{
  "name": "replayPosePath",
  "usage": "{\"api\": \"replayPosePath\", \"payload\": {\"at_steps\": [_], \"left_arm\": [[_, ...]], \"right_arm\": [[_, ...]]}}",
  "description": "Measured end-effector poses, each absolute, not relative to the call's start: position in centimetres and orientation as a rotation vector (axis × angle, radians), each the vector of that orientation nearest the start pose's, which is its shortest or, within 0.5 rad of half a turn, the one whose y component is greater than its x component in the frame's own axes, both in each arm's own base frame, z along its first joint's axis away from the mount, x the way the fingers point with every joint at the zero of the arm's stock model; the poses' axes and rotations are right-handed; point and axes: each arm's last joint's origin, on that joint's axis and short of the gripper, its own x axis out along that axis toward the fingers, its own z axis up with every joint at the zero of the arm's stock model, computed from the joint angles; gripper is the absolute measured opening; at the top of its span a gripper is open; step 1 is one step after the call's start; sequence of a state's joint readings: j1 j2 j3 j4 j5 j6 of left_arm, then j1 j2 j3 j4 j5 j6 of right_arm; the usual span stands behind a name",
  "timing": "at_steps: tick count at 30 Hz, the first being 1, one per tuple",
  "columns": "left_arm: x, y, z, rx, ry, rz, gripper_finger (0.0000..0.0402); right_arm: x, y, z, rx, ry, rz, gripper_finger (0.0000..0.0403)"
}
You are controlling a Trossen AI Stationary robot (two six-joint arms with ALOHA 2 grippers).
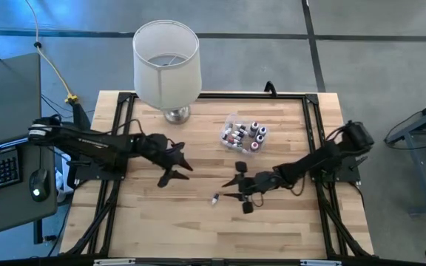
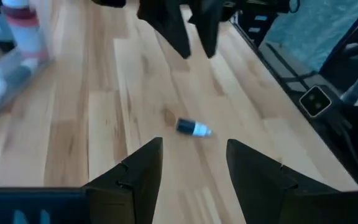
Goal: Pick & Place food coloring
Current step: Put the small blue food coloring bottle into the transparent bin
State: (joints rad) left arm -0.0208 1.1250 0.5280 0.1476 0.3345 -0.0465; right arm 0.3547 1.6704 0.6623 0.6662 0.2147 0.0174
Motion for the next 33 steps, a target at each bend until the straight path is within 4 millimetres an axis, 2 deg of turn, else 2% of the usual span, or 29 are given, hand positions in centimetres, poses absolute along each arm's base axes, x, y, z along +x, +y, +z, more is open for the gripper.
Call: {"api": "replayPosePath", "payload": {"at_steps": [3,8,14,18,22,25,33], "left_arm": [[22.3,-1.4,19.8,-0.123,0.449,-0.324,0.0177],[22.4,-1.3,18.7,-0.121,0.499,-0.283,0.0177],[22.6,-1.2,18.3,-0.121,0.516,-0.271,0.0177],[22.7,-1.2,18.0,-0.123,0.533,-0.273,0.0177],[22.9,-1.3,17.4,-0.127,0.56,-0.271,0.0177],[23.1,-1.3,17.1,-0.129,0.575,-0.271,0.0177],[23.3,-1.2,17.0,-0.128,0.559,-0.266,0.0177]], "right_arm": [[32.0,10.4,15.1,-0.074,0.353,0.159,0.0134],[35.0,9.5,14.2,-0.058,0.41,0.18,0.0147],[36.9,8.6,14.4,-0.041,0.411,0.222,0.0182],[37.1,8.1,14.1,-0.028,0.425,0.292,0.0201],[36.5,8.1,13.4,-0.003,0.459,0.392,0.0208],[36.1,8.3,12.6,-0.007,0.485,0.405,0.0208],[36.1,8.1,8.8,-0.017,0.582,0.381,0.0209]]}}
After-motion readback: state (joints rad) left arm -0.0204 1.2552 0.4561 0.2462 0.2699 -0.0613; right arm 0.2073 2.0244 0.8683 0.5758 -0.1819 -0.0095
